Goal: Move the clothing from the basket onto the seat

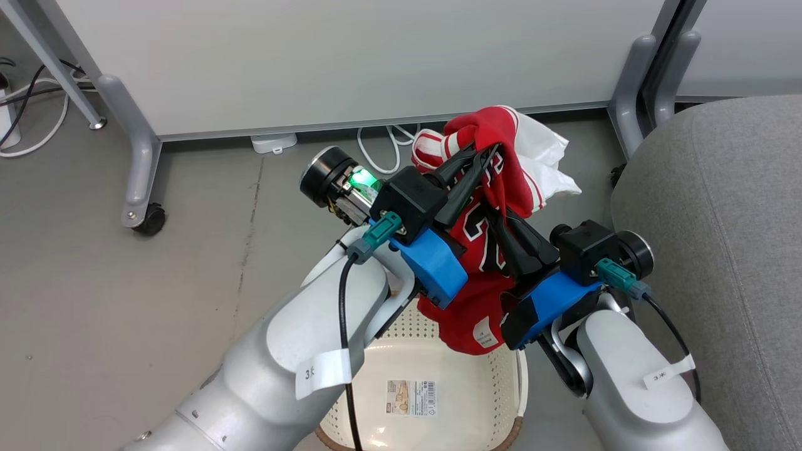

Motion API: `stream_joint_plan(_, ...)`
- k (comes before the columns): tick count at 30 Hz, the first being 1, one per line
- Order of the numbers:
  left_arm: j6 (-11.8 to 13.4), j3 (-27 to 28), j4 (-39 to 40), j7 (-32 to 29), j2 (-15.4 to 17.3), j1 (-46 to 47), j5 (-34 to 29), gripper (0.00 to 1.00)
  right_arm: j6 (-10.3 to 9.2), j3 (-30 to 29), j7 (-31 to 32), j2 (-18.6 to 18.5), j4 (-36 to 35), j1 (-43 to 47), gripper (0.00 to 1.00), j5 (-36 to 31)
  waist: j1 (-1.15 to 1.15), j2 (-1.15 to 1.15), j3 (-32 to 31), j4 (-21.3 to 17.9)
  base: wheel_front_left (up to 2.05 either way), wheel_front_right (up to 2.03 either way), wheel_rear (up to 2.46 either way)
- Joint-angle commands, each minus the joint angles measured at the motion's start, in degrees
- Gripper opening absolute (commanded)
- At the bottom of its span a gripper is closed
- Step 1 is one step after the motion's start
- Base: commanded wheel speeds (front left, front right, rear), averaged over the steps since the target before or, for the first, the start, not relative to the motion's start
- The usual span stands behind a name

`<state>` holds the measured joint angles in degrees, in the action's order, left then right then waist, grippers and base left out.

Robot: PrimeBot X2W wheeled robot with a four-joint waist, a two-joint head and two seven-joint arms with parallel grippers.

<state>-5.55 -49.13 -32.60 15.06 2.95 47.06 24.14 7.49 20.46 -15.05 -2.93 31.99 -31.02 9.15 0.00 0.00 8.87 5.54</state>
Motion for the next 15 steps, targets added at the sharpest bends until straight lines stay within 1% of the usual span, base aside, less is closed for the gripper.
stream_joint_plan(1,0.32,-0.20,-0.08,0.17,-0.10,0.38,0.19,0.00,0.01,-0.12,-0.19,0.06,-0.38,-0.09,0.00,0.04,0.00,0.00,-0.02,-0.04,0.00,0.00,0.00)
stream_joint_plan(9,0.32,-0.48,-0.70,0.16,-0.08,0.29,0.47,0.00,0.01,-0.17,-0.19,0.05,-0.66,0.38,0.00,0.33,0.00,0.00,-0.03,-0.37,0.00,0.00,0.00)
stream_joint_plan(10,0.31,-0.57,-0.85,0.16,-0.08,0.41,0.48,0.61,0.01,-0.16,-0.19,0.05,-0.69,0.40,0.00,0.34,0.00,0.00,-0.01,-0.39,0.00,0.00,0.00)
stream_joint_plan(11,0.50,-0.55,-0.83,0.16,-0.09,0.67,0.25,1.00,0.01,-0.18,-0.19,0.06,-0.71,0.41,0.00,0.32,0.00,0.00,0.01,-0.41,0.00,0.00,0.00)
stream_joint_plan(15,0.66,-0.50,-0.74,0.16,-0.07,0.73,0.36,1.00,0.01,-0.34,-0.19,0.05,-0.85,0.38,0.00,0.14,0.00,0.00,-0.03,-0.48,0.00,0.00,0.00)
